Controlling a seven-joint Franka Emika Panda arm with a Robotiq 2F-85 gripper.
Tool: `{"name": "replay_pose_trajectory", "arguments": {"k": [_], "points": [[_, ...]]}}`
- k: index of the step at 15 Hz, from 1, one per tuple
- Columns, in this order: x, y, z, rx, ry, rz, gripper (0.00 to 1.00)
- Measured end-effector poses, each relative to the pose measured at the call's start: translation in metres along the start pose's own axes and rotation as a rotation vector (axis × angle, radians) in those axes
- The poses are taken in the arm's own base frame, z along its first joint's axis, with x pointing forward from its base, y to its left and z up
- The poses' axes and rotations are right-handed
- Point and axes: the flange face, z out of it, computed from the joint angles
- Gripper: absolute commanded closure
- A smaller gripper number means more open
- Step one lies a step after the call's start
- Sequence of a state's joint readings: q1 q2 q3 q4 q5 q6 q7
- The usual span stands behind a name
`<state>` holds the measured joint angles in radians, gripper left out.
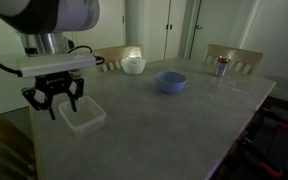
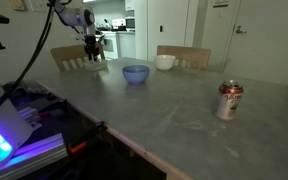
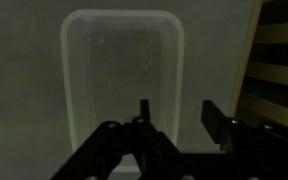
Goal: Shift the colorless bowl from the right end of the table to the left end, grab the canned bottle and position it next to the colorless bowl. Afterward, move the purple bowl to the right end and place the white bowl next to it
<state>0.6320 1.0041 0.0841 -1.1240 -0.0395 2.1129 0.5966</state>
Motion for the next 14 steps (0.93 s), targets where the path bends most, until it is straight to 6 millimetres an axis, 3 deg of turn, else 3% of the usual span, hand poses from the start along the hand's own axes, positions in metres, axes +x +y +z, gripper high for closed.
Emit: {"name": "replay_pose_trajectory", "arguments": {"k": [2,7,14], "points": [[0.006,0.001,-0.013,0.007,0.011,-0.020,0.01],[0.024,0.016,-0.048,0.012,0.023,-0.107,0.00],[0.051,0.080,-0.095,-0.012,-0.022,-0.264,0.00]]}}
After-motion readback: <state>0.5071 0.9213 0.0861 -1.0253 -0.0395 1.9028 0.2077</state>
